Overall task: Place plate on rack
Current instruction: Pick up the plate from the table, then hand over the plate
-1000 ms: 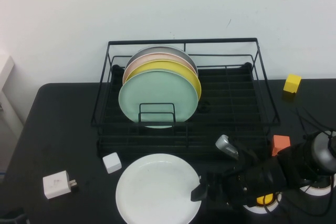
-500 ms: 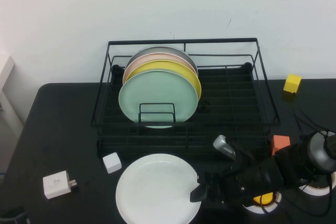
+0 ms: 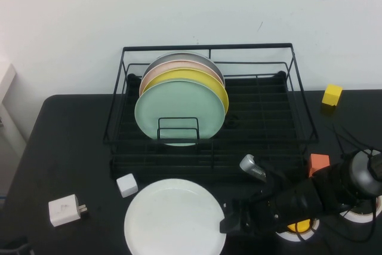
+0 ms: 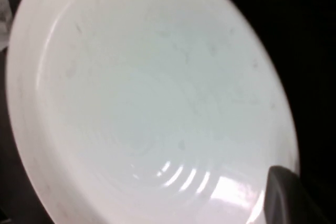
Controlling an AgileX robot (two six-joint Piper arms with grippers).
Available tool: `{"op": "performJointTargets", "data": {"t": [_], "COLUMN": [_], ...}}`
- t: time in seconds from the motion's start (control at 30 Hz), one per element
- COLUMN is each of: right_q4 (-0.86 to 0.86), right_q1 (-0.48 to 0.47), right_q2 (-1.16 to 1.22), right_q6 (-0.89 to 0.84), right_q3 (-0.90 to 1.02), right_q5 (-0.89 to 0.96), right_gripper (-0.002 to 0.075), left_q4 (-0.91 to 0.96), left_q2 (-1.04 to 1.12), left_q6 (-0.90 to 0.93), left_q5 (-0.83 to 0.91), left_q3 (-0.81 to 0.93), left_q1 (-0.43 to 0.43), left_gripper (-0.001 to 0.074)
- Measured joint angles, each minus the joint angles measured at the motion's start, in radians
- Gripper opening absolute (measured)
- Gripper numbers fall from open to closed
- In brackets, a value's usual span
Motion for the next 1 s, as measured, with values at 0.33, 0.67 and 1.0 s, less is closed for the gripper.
{"op": "performJointTargets", "data": {"t": [0.33,0.67,1.0], "right_q4": [-0.008,-0.014,-0.014], "right_q1": [0.000,0.044,0.176], "right_q2": [0.004,-0.199,-0.440], "right_q6": [-0.060,-0.176,-0.196], "right_q3": [0.000,0.114,0.147], "right_q5": [0.141,0.124,0.139], "right_gripper": [0.0012,0.0012,0.0011], "left_q4": [0.015,-0.185,-0.258], "left_q2": [0.000,0.000,0.000], "left_q6": [0.013,0.238,0.297], "left_q5": [0.024,0.054,0.100], "left_q3": [0.000,0.000,0.000], "left_q1": [0.000,0.000,0.000], "left_gripper": [-0.0002,0.0221,0.0519]}}
